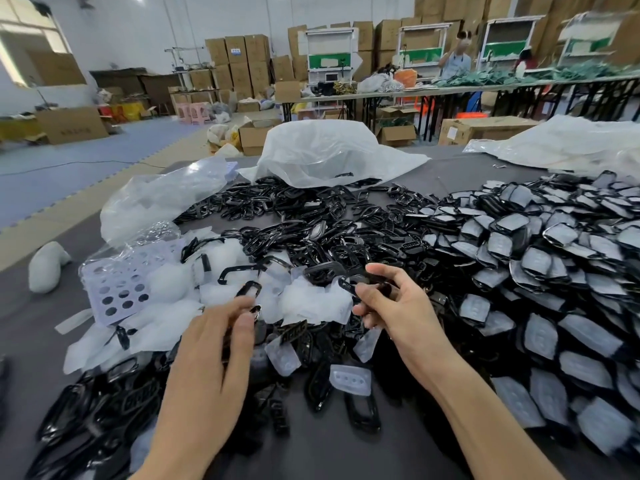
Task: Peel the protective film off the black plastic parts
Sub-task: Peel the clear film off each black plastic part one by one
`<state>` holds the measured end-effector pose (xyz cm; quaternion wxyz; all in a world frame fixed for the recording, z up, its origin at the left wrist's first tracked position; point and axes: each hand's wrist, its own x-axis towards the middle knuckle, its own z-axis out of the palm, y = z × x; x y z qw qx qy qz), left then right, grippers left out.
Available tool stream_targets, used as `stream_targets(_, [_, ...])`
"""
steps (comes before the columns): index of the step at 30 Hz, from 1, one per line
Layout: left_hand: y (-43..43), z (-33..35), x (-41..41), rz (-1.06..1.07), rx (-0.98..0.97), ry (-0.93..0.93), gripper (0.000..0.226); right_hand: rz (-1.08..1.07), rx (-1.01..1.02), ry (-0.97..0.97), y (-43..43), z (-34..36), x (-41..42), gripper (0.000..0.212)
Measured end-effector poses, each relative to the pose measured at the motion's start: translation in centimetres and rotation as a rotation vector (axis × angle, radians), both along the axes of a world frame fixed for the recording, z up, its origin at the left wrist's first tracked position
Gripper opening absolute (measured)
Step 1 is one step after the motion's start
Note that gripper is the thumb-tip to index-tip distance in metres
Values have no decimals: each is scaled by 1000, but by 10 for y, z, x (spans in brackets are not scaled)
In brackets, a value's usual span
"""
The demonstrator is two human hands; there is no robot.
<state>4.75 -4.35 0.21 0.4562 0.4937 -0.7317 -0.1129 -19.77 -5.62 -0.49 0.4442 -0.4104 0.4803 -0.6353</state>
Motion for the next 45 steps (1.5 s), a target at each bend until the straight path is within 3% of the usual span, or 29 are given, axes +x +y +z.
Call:
stream_targets(3, [22, -16, 21, 24, -90, -300, 44, -21, -28, 31, 1, 1, 2, 18])
stream_targets(6, [33, -30, 31, 78, -97, -539, 68, -42, -51, -7, 2, 2, 4, 24])
stream_targets(10, [24, -31, 26, 77, -65, -685, 66, -94, -73, 0, 4, 4, 5, 27])
stream_targets(17, [-11, -22, -2, 106, -141, -697, 46, -118, -90, 36, 6, 4, 5, 19])
stream_targets(28, [-12, -14, -21, -100, -355, -584, 33, -128, -92, 122, 1, -3, 6, 27])
stream_targets(35, [-11, -19, -33, -219, -259, -725, 34, -131, -89, 150, 0, -6, 5, 28])
stream_targets(39, [-8, -13, -43, -256, -110, -560, 19, -134, -83, 166, 0, -6, 5, 27])
stream_targets(41, [-8, -4, -53, -268, 63, -264, 10, -130, -88, 179, 0, -6, 5, 26])
stream_targets(43, [-12, 6, -65, -267, 249, 56, 16, -134, -99, 188, 1, -5, 5, 23])
stream_targets(45, [-17, 14, -76, -264, 337, 235, 16, -135, -106, 185, 3, -4, 5, 18])
